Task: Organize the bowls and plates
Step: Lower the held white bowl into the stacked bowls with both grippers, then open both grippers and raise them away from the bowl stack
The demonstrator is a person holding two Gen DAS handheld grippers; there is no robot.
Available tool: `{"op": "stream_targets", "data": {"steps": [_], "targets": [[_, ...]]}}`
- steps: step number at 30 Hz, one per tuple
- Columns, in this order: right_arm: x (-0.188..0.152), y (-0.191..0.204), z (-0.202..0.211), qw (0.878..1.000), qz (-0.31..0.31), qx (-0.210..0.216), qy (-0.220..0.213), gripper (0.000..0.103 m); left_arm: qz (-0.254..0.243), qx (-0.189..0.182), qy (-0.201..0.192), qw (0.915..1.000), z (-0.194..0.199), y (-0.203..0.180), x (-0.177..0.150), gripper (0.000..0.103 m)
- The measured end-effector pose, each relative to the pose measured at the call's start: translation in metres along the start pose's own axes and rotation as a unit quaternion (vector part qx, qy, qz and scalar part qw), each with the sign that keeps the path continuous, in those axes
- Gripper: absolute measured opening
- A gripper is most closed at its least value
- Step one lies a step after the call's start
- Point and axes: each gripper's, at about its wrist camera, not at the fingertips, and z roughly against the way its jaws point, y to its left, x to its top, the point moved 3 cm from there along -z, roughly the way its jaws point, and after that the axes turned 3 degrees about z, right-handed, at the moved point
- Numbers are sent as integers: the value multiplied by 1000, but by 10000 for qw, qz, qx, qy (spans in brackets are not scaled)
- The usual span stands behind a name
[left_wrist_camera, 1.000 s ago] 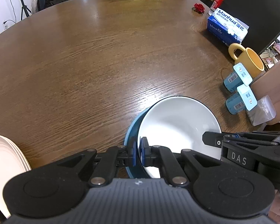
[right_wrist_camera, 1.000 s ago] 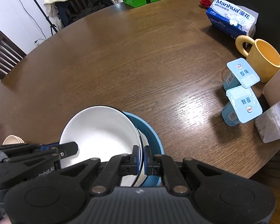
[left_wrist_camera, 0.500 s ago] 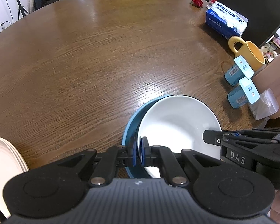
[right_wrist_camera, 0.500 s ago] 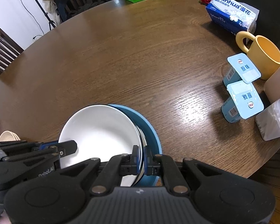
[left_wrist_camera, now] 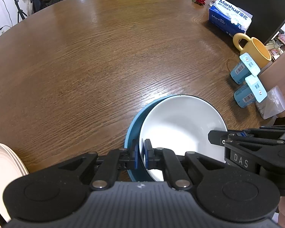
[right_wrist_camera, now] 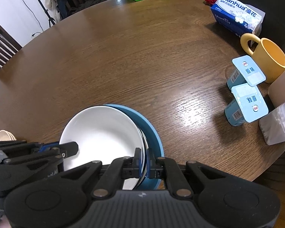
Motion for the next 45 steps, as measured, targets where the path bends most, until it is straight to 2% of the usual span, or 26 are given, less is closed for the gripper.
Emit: {"op": "stream_targets", "data": {"steps": [16,27,31,33,35,39,41,42,45], "targets": [[2,8,4,9993,271,-256,-13,6,-143,136,-82,9998,1,-5,-2,7],[2,6,7,9995,263,-184,-59,6,-146,194,-70,9997,0,-5,-3,7],[2,3,8,9997,198,-89,-71,7,-84,77,-102,9999,4,-3,-2,9],[2,0,12,9997,155,18,-166,10,-60,37,-156,9999,9,-2,-3,16],[1,-4,18,9994,111,128,-285,13,-15,-17,-267,9996,15,1,-4,40],[-1,-12,31,9983,26,263,-525,14,42,-145,-485,9987,32,6,-7,47],[-2,-17,35,9973,-21,362,-631,19,86,-161,-588,9981,39,10,-10,57],[-4,-19,38,9967,-29,422,-693,22,107,-181,-646,9977,42,12,-12,59],[-10,-23,45,9944,-22,573,-889,37,175,-199,-772,9967,50,20,-17,70]]}}
